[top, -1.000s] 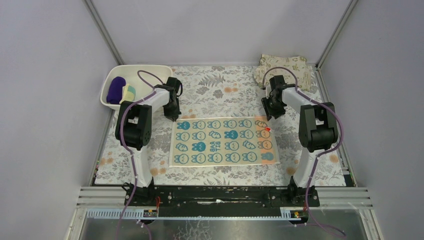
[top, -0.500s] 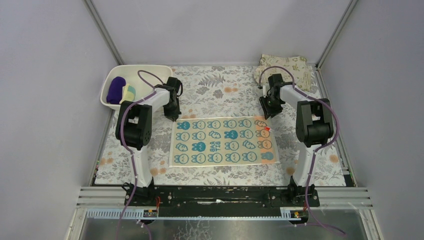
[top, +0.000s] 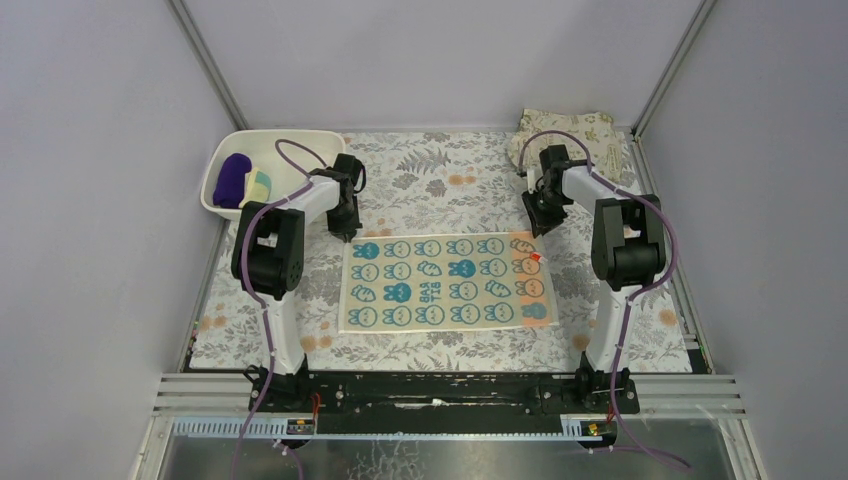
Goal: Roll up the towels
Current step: Fold the towel at the center of the board.
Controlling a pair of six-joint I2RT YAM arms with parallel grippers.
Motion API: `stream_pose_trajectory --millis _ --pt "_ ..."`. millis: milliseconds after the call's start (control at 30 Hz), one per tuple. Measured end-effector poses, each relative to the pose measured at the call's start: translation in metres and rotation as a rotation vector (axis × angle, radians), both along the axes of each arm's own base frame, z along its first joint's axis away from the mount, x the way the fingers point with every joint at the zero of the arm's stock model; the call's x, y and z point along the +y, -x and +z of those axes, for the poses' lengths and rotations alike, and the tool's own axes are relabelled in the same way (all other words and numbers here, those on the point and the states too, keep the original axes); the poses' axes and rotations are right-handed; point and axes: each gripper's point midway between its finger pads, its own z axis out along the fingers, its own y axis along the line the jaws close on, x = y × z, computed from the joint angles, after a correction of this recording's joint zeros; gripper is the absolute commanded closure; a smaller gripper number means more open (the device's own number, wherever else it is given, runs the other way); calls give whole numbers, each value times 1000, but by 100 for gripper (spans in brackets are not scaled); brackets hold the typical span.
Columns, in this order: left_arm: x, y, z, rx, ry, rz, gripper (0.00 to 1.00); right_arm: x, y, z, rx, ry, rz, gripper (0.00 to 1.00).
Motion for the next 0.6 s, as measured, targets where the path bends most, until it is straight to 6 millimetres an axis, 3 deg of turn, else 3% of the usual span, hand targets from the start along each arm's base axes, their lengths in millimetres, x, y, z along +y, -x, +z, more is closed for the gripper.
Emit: stream_pose_trajectory --millis 367,600 --pt "1 -1 0 -3 -5 2 100 -1 -1 0 7 -18 -8 100" --pt "1 -2 3 -9 -4 3 100 -1 -2 3 1 -21 -14 100"
